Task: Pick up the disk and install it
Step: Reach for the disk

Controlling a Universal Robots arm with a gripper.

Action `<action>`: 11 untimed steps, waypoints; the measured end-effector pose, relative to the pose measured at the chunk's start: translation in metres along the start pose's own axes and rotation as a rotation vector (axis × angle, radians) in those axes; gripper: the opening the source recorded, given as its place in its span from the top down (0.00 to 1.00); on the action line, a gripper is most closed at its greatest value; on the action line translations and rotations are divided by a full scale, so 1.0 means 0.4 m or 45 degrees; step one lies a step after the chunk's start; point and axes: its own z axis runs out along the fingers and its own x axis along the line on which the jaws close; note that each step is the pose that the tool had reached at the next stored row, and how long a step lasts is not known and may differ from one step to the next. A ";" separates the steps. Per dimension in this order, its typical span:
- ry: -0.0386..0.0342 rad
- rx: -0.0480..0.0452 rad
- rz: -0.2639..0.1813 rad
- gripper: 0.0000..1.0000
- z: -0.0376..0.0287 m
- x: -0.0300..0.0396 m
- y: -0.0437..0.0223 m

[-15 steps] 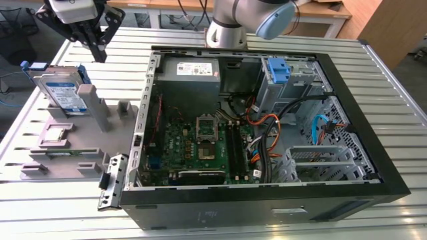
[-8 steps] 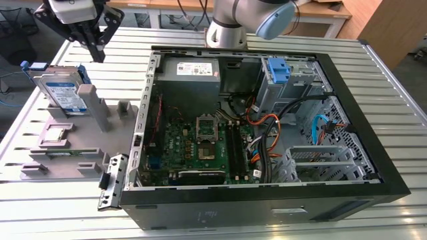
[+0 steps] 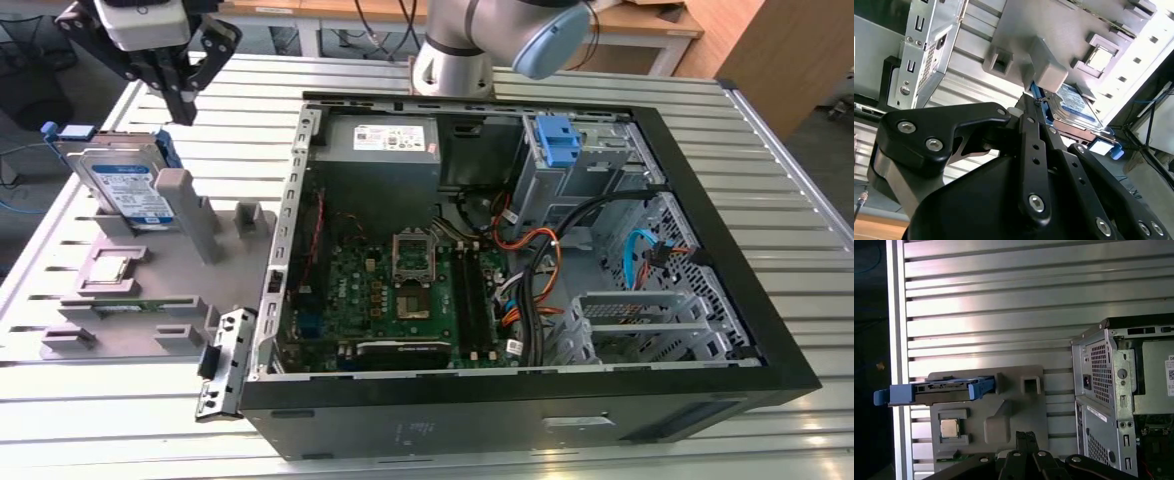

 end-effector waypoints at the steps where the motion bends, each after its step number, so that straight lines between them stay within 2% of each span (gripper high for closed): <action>1: 0.0025 0.000 0.000 0.89 0.000 0.000 0.000; 6: 0.0050 0.000 0.000 0.89 0.000 0.003 0.000; 11: 0.0050 0.000 0.000 0.89 0.003 0.023 -0.002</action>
